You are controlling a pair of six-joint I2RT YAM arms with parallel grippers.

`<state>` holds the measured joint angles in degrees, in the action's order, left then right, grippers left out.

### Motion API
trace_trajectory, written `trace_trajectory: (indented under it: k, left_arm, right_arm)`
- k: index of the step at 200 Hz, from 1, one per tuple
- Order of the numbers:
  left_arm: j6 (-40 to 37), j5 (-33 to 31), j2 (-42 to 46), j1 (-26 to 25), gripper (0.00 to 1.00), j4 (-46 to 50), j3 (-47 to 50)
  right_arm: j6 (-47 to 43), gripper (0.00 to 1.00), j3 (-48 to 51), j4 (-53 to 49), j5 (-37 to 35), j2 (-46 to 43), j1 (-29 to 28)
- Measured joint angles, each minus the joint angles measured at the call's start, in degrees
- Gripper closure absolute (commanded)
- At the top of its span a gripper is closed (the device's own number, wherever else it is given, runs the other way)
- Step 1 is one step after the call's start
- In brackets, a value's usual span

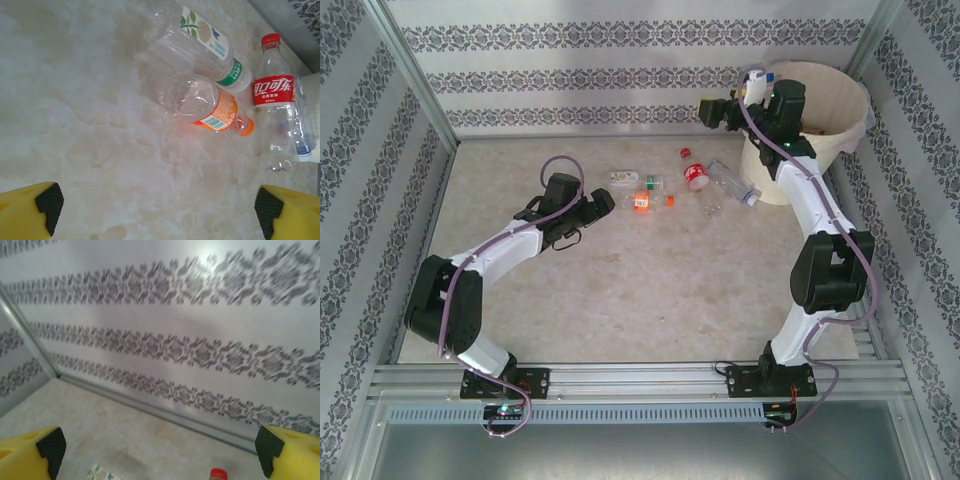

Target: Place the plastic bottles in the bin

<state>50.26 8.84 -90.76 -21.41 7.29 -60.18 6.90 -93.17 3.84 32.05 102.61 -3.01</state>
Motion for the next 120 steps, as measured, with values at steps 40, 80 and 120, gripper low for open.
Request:
trace_trajectory:
  k: [40,80,120]
  left_arm:
    - [4.04,-1.09,-4.26,-0.61,0.00,3.96,-4.96]
    - [5.31,-3.67,-4.22,-0.61,0.00,7.32,-4.98]
    - [5.29,-7.91,-2.14,-0.61,0.00,12.13,-4.98]
  right_arm:
    - [-8.13,0.02,2.38,-5.97,1.07,0.74,-6.47]
    - [-17.09,0.02,1.73,-11.65,-1.49,4.22,-12.46]
    - [-27.58,0.02,-4.44,-22.16,-7.82,12.57,-17.46]
